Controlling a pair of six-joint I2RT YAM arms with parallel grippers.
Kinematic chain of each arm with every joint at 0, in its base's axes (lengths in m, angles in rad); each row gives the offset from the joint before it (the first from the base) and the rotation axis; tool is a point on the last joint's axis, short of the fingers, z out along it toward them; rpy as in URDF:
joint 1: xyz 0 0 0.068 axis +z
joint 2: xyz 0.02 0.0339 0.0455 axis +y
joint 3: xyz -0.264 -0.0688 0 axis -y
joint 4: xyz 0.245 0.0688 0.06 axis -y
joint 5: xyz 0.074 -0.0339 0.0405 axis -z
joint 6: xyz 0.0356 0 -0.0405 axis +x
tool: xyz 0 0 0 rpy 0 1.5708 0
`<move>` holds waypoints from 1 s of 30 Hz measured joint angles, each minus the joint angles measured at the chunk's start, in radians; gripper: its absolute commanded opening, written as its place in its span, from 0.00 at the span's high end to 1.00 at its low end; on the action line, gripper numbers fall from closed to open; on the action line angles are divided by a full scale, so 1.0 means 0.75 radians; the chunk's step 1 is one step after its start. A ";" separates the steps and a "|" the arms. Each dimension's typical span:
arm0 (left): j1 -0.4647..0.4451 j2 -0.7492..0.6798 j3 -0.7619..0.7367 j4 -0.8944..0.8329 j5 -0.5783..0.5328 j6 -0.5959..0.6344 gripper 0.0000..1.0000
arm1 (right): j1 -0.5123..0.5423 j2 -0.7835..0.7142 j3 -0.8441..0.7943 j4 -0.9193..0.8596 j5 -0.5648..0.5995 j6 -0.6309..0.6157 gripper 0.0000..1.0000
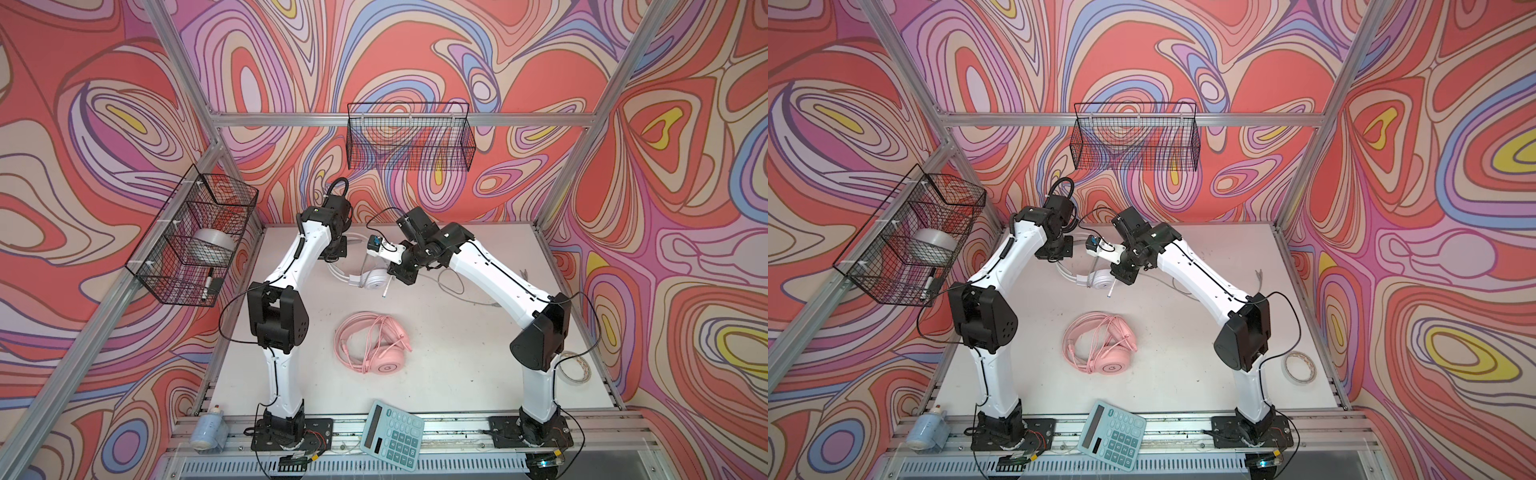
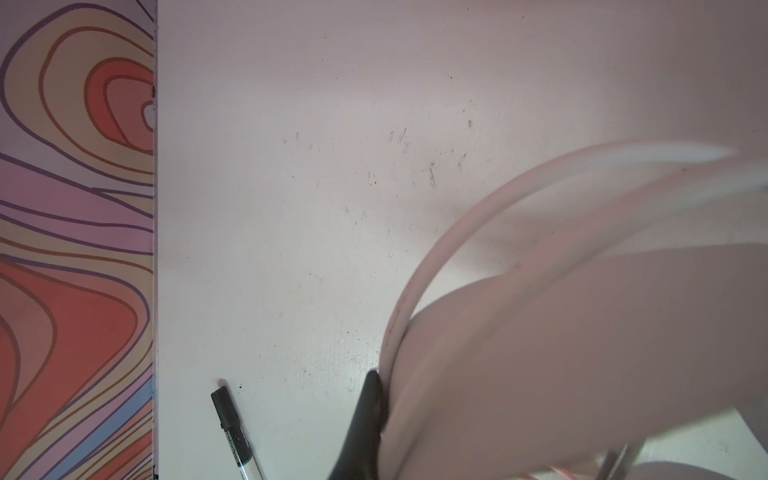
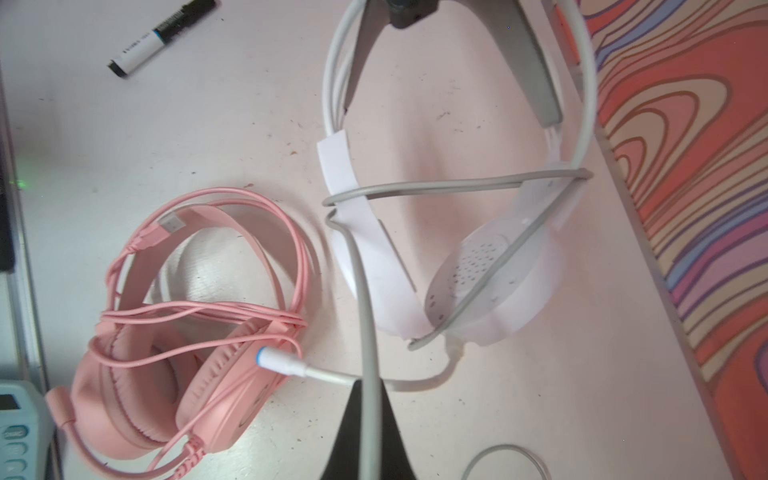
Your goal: Wrap the headphones
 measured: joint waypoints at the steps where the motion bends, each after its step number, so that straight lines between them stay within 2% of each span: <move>1: -0.003 0.000 0.000 -0.002 0.005 0.015 1.00 | 0.000 0.006 0.005 0.012 0.032 -0.003 1.00; 14: -0.052 0.000 0.000 -0.002 0.087 0.155 1.00 | -0.018 0.113 0.019 0.168 0.272 0.030 0.96; 20: -0.051 -0.001 -0.009 0.015 0.149 0.167 1.00 | -0.070 0.126 0.018 0.199 0.280 0.089 0.90; 30: -0.051 -0.051 -0.065 0.052 0.205 0.175 1.00 | -0.182 0.126 -0.030 0.258 0.219 0.209 0.89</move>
